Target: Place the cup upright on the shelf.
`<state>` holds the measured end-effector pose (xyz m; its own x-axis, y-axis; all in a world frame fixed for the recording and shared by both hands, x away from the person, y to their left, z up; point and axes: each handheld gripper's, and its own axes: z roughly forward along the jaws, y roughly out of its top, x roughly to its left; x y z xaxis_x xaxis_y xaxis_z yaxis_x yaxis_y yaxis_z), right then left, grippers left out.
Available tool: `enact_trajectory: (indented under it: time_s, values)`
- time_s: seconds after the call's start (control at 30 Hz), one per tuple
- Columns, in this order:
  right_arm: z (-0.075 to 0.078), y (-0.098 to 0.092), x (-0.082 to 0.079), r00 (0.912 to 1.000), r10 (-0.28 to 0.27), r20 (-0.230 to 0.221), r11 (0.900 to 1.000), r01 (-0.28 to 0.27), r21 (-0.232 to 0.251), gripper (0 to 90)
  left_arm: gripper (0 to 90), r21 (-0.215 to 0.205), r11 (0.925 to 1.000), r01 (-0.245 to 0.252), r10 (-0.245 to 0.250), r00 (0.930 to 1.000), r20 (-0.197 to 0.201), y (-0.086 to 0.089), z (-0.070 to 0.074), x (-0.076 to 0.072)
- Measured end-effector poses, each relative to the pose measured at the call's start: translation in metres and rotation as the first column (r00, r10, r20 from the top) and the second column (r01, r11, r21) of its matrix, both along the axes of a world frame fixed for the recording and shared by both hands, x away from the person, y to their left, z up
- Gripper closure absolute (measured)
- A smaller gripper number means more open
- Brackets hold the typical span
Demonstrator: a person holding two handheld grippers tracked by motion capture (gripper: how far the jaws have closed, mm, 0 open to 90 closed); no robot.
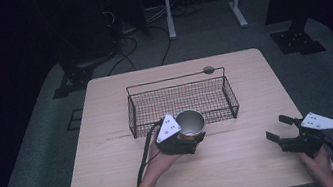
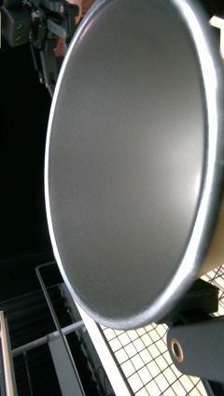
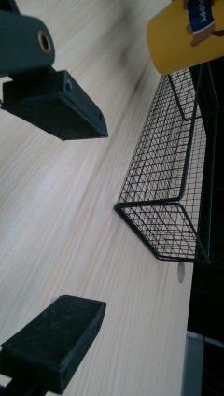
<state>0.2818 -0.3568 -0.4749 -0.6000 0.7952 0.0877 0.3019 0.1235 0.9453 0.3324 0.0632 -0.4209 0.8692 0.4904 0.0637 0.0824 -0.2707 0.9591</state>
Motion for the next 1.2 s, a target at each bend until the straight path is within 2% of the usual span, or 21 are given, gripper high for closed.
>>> enact_trajectory:
  time_s: [0.17,0.33,0.57,0.7,0.87,0.97,1.2]
  values:
    - [0.000,0.000,0.000,1.0000,0.000,0.000,1.000,0.000,0.004,13.0,14.5,0.003,1.0000,0.003,-0.003,1.0000,-0.004,0.003,0.008,0.009]
    - [0.000,-0.001,0.000,1.0000,-0.001,0.000,1.000,0.001,0.006,13.0,14.4,-0.026,0.9995,0.018,-0.019,0.9995,-0.026,0.006,0.018,0.019]
    - [0.000,-0.001,0.000,1.0000,-0.001,0.000,1.000,0.001,0.007,13.0,14.4,-0.022,0.9995,0.024,-0.025,0.9994,-0.023,0.010,0.030,0.031]
    - [0.000,0.000,0.000,1.0000,-0.001,0.001,1.000,0.001,0.004,13.0,14.4,-0.028,0.9990,0.035,-0.036,0.9986,-0.037,0.012,0.038,0.044]
    - [0.000,-0.001,0.000,1.0000,0.000,0.001,1.000,0.000,0.009,13.0,14.4,-0.015,0.9989,0.044,-0.044,0.9980,-0.044,0.013,0.044,0.054]
    - [0.000,0.000,0.000,1.0000,0.001,0.002,1.000,-0.001,0.004,13.0,14.4,-0.028,0.9985,0.047,-0.048,0.9972,-0.057,0.014,0.047,0.062]
    - [0.000,0.000,0.000,1.0000,0.000,0.003,1.000,0.000,0.006,13.0,14.4,-0.030,0.9980,0.056,-0.058,0.9969,-0.053,0.013,0.054,0.073]
